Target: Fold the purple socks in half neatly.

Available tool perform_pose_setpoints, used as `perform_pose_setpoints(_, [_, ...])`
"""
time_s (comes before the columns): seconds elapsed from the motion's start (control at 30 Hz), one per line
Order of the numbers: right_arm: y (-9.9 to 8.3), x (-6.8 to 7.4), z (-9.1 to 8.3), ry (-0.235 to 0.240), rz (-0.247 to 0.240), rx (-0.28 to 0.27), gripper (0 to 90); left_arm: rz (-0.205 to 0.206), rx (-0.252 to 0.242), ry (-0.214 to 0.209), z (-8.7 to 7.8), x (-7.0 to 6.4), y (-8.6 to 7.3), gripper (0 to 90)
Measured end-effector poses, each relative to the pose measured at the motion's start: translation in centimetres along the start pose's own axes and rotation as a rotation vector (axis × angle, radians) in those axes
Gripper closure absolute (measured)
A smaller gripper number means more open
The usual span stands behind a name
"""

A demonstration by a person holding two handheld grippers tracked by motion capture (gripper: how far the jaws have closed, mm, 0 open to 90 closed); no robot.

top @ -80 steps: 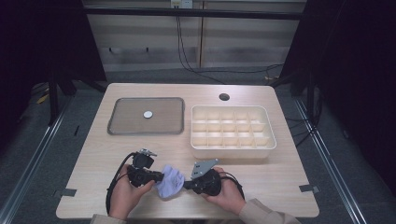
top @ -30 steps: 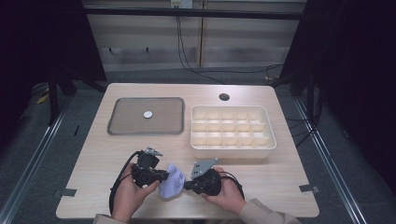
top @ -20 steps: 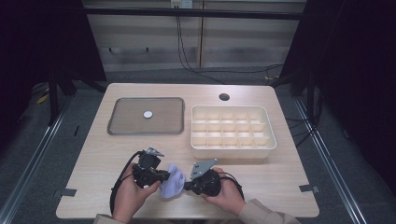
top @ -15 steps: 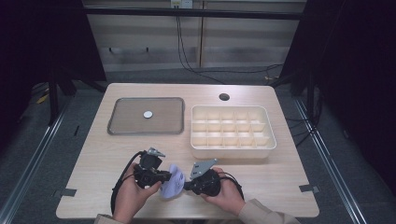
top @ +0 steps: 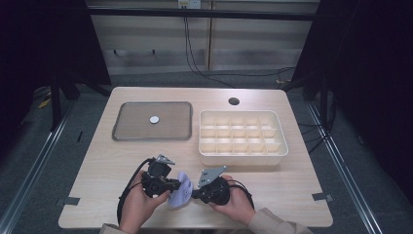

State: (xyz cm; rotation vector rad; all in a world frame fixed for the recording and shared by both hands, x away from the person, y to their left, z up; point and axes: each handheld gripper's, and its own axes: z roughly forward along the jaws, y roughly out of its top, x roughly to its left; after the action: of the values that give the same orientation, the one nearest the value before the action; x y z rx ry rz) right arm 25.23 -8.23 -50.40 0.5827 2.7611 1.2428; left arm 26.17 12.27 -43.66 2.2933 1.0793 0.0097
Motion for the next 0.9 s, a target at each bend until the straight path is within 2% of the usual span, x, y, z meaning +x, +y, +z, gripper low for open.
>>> perform_pose_setpoints(0.6, [0.05,0.16,0.02,-0.010,0.003,0.004,90.0,0.020,0.000,-0.019,-0.11,-0.29,0.18,83.6])
perform_pose_setpoints(0.9, [0.08,0.19,0.05,-0.015,-0.006,0.005,90.0,0.034,0.008,-0.030,0.30,-0.85,0.22,83.5])
